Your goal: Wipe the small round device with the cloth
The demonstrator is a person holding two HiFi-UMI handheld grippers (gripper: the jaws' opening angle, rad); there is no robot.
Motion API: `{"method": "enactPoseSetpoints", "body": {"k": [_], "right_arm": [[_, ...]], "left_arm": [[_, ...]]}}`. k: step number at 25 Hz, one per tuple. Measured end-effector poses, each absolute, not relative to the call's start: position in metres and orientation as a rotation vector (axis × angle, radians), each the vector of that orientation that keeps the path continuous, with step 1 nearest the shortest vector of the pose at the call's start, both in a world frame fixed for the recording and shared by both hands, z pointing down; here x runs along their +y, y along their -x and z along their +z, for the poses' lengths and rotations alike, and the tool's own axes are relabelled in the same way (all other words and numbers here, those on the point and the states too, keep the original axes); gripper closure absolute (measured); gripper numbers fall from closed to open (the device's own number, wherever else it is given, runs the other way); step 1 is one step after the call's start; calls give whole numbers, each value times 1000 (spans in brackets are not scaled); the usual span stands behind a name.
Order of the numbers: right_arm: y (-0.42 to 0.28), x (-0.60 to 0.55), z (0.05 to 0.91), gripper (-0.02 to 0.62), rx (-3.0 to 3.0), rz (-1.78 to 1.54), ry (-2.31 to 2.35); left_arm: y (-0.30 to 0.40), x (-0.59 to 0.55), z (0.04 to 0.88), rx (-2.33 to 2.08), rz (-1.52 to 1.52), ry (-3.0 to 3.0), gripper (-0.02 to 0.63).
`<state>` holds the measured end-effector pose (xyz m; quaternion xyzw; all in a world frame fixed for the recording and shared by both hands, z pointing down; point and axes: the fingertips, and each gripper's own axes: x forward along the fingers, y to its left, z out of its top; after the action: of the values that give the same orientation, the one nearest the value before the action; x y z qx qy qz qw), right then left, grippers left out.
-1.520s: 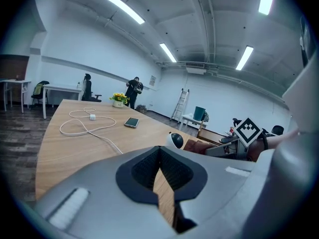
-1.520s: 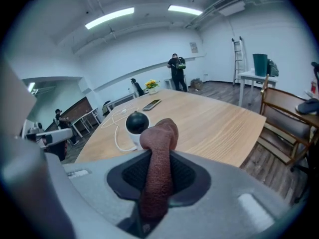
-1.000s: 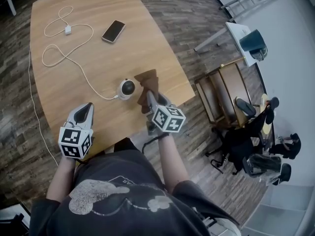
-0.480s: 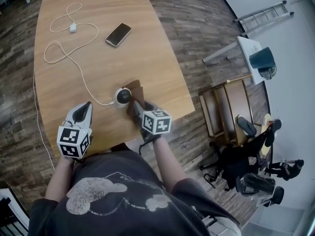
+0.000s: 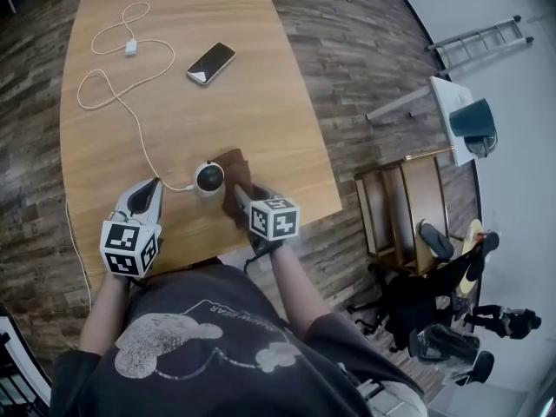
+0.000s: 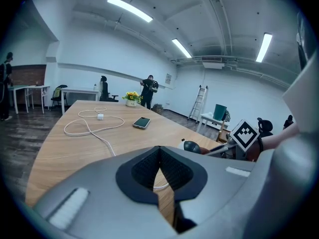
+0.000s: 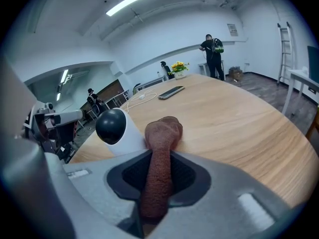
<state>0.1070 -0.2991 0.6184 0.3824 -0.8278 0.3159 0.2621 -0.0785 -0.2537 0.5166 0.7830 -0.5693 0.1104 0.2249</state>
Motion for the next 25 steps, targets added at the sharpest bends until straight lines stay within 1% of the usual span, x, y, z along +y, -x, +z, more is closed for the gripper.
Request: {"method": "enactPoseSetpoints", "body": {"k": [3,8,14,18,25], "right_arm": [[-107,-315,600,523,-2316,746,-968],[-83,-340,562,523,-2428,320,-658],[-45,-341,539,523,-2504,66,-238],[-31,-328,552,523,-2452,-21,14],[-35,-330,592,523,-2321,-66,153]], "left_arm": [[79,-255,515,-1610,290,-2131,588],[89,-255,513,-1685,270,-2077,588],[96,-248,513,-1751,254,-2010,588],[99,-244,515,-1791,247,-1965,588],[101,-235,519,-1844,249,-1900,588]]}}
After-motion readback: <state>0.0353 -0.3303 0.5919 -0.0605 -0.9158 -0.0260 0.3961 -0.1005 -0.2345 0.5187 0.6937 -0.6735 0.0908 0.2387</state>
